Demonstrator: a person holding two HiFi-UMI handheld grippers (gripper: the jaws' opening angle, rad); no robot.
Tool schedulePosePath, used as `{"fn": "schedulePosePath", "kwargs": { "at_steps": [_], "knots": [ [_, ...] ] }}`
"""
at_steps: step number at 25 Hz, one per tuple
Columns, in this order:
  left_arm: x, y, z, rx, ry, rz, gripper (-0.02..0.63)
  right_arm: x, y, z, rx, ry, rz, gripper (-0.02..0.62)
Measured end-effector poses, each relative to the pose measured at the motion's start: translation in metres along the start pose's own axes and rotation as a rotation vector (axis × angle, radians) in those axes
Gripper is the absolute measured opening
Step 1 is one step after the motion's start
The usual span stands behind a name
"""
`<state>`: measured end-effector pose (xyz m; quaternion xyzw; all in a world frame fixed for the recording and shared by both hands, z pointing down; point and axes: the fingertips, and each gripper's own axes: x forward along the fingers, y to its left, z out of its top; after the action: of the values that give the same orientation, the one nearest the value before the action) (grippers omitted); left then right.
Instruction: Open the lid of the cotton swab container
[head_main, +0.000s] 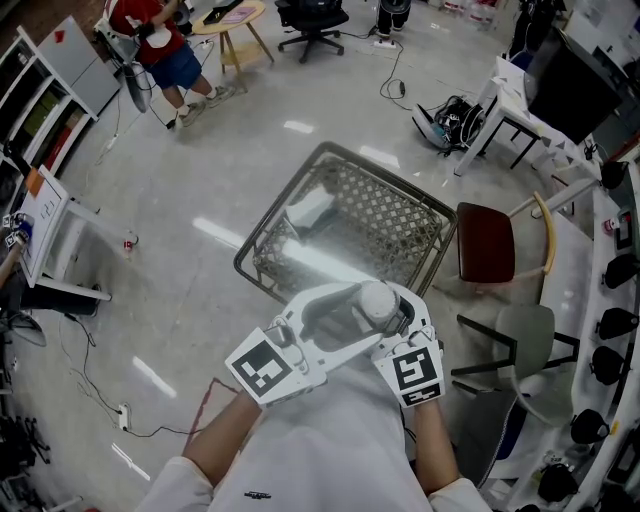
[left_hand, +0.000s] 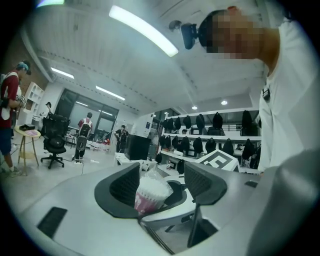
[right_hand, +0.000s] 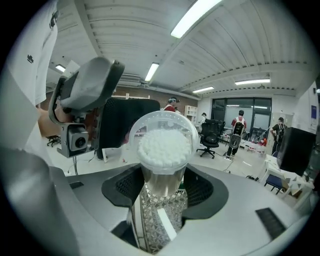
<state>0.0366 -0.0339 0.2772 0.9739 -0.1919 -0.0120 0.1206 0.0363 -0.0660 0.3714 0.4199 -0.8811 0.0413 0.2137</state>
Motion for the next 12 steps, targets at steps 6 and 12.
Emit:
{"fn": "schedulePosePath", "kwargs": {
  "at_steps": [6,12],
  "knots": [
    [-0.009,0.014,-0.004,-0.018,0.010,0.071,0.264,-0.013,-0.020,0.005,0.046,-0.044,-0.056,0.236],
    [-0.023,0.030,-0.012,-0.010,0.029,0.157,0.116,-0.028,-0.037,0.015,0.080,-0.095,-0.121,0.236]
  ]
}}
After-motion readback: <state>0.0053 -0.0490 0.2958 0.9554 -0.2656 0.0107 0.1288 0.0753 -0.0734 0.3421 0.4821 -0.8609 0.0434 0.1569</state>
